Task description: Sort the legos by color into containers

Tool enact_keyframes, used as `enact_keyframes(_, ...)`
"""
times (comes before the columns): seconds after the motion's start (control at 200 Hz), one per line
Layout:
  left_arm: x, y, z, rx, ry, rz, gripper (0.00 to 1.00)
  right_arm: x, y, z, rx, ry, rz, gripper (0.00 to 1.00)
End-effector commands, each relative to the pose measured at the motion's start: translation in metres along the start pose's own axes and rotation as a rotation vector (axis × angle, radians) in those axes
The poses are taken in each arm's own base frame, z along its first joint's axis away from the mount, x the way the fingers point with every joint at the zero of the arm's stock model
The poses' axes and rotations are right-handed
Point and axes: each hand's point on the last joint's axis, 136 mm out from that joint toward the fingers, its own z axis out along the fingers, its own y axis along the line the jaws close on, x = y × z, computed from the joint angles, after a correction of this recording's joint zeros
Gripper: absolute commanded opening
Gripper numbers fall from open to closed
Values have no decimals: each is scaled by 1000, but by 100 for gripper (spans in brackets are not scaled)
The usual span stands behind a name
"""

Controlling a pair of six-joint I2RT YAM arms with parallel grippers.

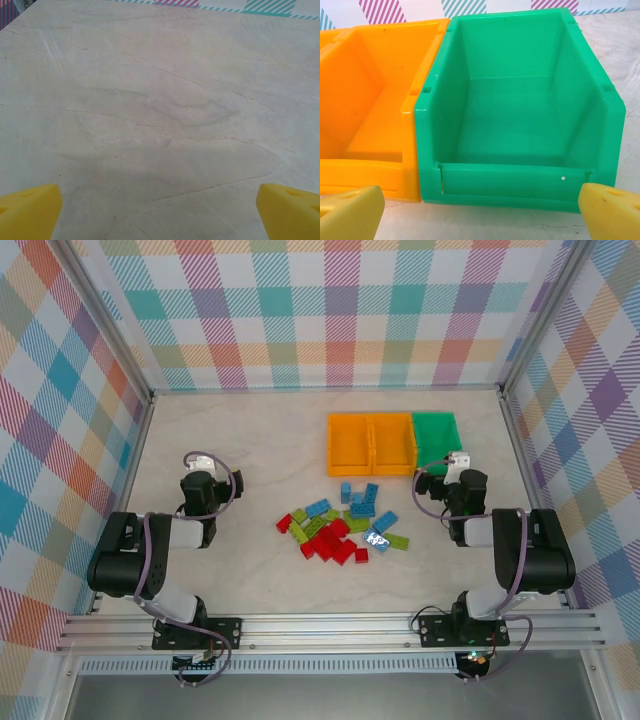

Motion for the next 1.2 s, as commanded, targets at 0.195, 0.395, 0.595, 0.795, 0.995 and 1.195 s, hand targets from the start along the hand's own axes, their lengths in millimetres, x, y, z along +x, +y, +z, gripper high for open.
enact_keyframes(0.195, -1, -4, -1, 18, -15, 14, 100, -11, -1, -12, 12, -107, -4, 100)
enact_keyframes(0.395, -2, -4, 0, 18, -16, 13, 100, -11, -9, -3, 51, -54, 17, 100)
enact_keyframes(0.595, 0, -19, 1, 102, 13, 51, 100, -11, -8, -3, 48, -54, 18, 100)
enact_keyframes(0.795, -1, -19, 1, 101, 12, 51, 100, -15, -5, -9, 30, -85, 9, 100)
enact_keyframes(0.995, 0, -18, 1, 105, 17, 41, 100, -54, -17, -76, 166, -110, 159, 100)
enact_keyframes(1.195, 0, -17, 2, 105, 17, 35, 100, -55, 44, -146, -95, 59, 417, 100)
